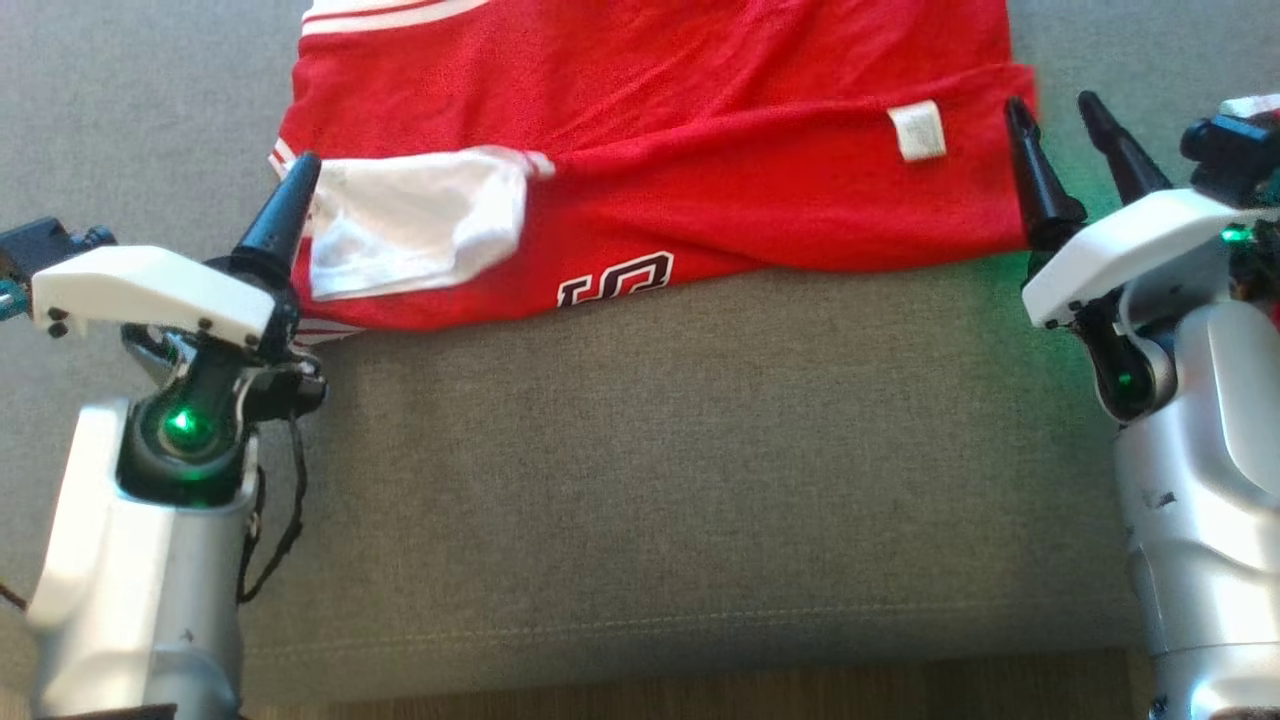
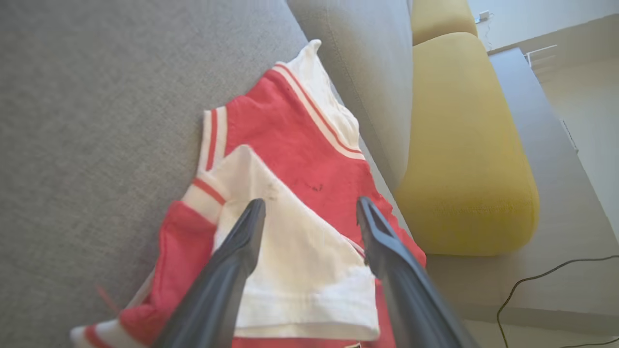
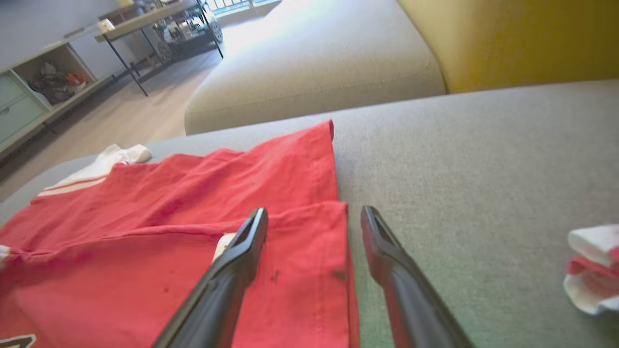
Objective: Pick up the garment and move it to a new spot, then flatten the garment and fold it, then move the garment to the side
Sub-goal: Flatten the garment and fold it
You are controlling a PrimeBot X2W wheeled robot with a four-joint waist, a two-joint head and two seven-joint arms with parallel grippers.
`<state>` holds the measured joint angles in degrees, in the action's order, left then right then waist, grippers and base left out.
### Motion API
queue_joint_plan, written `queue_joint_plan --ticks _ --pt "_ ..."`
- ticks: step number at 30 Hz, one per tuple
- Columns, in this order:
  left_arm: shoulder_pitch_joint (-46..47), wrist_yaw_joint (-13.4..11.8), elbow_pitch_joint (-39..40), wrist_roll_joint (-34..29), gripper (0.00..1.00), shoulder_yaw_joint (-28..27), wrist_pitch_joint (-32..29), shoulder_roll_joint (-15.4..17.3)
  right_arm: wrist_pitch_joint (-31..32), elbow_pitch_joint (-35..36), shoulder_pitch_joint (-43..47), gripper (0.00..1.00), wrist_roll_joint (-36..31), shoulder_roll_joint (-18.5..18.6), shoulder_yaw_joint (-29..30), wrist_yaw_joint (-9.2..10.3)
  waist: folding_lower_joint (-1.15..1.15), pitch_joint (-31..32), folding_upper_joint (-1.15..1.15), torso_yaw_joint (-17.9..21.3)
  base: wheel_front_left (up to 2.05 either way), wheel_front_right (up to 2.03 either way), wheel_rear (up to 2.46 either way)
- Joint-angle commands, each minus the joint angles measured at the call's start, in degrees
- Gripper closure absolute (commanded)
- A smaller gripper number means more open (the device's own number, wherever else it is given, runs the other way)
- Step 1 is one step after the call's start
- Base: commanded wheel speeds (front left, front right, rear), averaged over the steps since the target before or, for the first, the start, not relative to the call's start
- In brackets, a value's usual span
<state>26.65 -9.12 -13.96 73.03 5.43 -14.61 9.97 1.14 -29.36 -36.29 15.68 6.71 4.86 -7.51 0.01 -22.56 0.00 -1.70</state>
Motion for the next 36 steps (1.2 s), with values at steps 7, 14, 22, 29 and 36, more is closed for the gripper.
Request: queue_joint_plan --ticks 7,14,22,29,36 --pt "-4.1 3.4 2.9 -11.4 0.00 0.2 11.2 5.2 -5.6 5.1 3.7 0.00 -2.1 -1.0 -0.4 0.02 -0.01 2.5 0.00 1.0 0.00 0.00 0.00" --pt "-12.2 -2.1 4.7 -26.1 0.00 6.4 20.8 6.1 -6.2 12.4 11.2 0.00 0.0 -3.6 -2.3 0.02 -0.01 3.6 0.00 1.5 0.00 0.00 0.00" --pt "-10.6 -3.5 -1.6 -31.1 0.00 8.1 23.3 8.3 -7.8 14.9 13.6 0.00 5.2 -3.8 -5.0 0.02 -0.01 2.0 0.00 3.2 0.00 0.00 0.00" --pt "-8.6 -2.5 -6.3 -31.0 0.00 9.2 22.2 8.1 -9.1 13.1 13.6 0.00 6.3 -3.8 -5.5 0.02 -0.01 2.2 0.00 4.2 0.00 0.00 0.00" --pt "-9.1 -1.5 -8.9 -30.3 0.00 11.0 19.3 7.6 -8.0 10.1 12.9 0.00 6.7 -3.8 -6.4 0.02 -0.01 4.0 0.00 4.3 0.00 0.00 0.00"
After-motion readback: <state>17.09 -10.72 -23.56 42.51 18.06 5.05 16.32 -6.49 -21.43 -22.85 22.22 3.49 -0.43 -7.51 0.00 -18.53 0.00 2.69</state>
